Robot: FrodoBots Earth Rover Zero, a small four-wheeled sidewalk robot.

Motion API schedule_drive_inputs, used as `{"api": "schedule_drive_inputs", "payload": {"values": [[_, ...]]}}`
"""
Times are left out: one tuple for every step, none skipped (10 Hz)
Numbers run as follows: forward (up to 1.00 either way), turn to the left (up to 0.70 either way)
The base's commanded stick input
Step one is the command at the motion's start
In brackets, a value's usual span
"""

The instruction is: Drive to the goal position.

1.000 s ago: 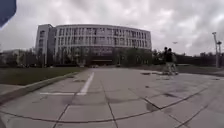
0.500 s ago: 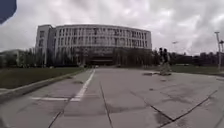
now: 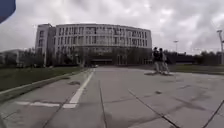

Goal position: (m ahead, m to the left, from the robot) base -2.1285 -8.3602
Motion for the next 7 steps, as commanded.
{"api": "schedule_drive_inputs", "payload": {"values": [[0.7, 0.0], [0.7, 0.0], [0.7, -0.03], [0.7, 0.0], [0.7, 0.0], [0.7, 0.0], [0.7, 0.02]]}}
